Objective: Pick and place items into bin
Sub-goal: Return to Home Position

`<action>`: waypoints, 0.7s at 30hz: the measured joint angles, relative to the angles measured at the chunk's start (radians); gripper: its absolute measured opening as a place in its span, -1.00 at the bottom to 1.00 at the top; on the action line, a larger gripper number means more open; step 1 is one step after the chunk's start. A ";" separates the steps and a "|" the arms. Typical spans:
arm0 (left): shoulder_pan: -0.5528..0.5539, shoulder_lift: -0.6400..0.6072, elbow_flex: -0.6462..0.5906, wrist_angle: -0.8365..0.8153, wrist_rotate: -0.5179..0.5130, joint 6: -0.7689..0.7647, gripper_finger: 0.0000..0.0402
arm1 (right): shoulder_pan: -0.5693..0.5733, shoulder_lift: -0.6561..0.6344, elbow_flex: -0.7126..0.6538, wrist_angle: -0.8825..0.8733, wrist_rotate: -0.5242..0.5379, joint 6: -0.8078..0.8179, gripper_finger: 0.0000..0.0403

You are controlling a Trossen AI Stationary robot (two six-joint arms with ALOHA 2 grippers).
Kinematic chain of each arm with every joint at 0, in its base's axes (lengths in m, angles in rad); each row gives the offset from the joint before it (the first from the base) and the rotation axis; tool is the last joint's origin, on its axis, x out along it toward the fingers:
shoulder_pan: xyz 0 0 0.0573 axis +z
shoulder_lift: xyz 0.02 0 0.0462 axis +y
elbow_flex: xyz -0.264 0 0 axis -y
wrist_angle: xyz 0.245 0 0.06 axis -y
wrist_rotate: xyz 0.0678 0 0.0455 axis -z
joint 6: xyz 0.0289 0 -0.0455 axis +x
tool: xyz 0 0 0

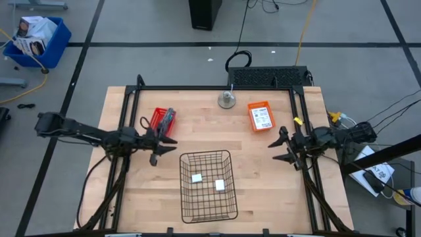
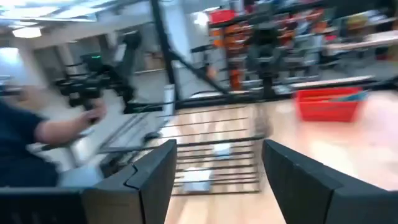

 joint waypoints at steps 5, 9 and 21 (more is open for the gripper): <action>0.003 -0.122 -0.020 -0.119 -0.075 0.000 -0.41 | -0.001 0.000 0.005 -0.101 0.164 -0.015 0.15; 0.025 -0.180 -0.028 -0.232 -0.075 -0.011 -0.41 | -0.007 0.000 -0.022 -0.114 0.205 -0.017 0.14; 0.046 -0.190 -0.028 -0.273 -0.153 0.100 -0.41 | -0.026 0.004 -0.147 0.114 0.056 -0.112 0.14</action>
